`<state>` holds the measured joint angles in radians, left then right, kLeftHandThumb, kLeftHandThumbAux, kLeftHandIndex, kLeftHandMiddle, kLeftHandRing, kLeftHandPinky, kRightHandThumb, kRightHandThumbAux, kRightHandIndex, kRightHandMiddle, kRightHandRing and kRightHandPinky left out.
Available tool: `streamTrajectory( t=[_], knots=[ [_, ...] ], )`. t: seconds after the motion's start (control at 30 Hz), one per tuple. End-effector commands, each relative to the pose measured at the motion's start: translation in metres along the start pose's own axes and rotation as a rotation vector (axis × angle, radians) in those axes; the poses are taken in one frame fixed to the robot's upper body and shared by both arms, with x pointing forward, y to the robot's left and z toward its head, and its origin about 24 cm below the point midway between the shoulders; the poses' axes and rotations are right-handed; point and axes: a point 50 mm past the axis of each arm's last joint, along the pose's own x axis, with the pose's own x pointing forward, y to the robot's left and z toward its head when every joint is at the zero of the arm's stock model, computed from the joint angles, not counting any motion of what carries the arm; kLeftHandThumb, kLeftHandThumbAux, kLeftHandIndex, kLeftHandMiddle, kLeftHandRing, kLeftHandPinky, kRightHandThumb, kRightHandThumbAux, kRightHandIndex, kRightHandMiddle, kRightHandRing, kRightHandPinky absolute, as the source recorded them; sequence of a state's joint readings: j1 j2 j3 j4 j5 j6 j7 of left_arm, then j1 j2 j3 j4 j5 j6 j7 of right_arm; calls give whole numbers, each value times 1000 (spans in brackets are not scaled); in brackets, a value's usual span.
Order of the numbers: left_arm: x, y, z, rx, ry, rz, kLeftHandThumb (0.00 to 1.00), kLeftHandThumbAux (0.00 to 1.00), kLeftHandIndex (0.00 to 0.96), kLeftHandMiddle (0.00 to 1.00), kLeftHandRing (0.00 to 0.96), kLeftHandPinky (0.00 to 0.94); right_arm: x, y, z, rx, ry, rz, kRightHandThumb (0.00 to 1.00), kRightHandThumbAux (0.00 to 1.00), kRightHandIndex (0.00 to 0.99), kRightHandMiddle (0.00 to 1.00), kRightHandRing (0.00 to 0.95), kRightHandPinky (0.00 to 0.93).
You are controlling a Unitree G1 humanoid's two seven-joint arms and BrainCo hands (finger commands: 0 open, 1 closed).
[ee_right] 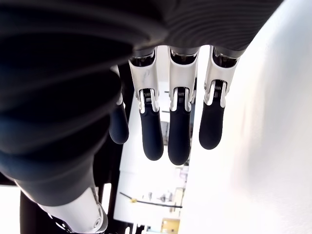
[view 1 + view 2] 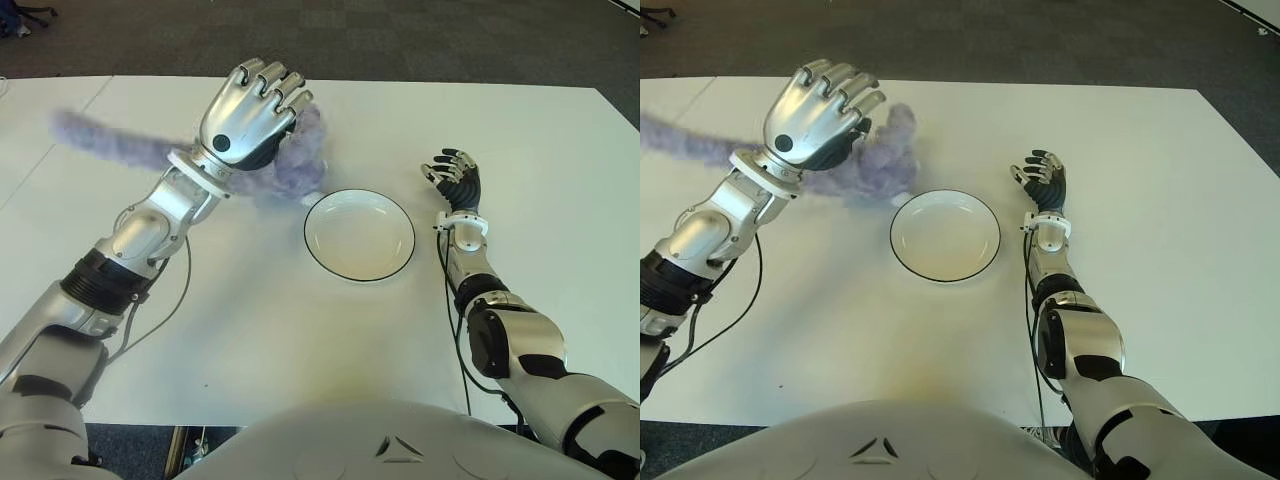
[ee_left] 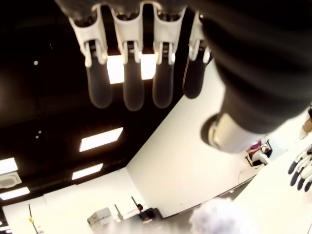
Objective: Put the doll into the plate.
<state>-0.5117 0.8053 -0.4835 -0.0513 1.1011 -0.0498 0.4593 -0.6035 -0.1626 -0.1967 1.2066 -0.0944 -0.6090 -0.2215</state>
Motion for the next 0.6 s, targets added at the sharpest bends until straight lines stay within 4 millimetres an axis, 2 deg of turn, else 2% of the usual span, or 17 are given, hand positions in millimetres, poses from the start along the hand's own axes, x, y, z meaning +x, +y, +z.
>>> streamTrajectory(
  t=[0.03, 0.2, 0.6],
  knots=[
    [-17, -2, 21, -64, -67, -28, 746, 693, 443, 808, 825, 846, -94, 7, -103, -54, 493, 51, 264, 816, 269, 347, 368, 361],
    [-25, 1, 32, -147, -82, -15, 746, 693, 442, 801, 818, 840, -94, 7, -103, -60, 492, 50, 264, 818, 272, 346, 367, 359],
    [-21, 5, 38, -201, -117, 64, 746, 695, 442, 792, 810, 830, -94, 8, -103, -50, 490, 52, 265, 817, 265, 346, 368, 364]
  ],
)
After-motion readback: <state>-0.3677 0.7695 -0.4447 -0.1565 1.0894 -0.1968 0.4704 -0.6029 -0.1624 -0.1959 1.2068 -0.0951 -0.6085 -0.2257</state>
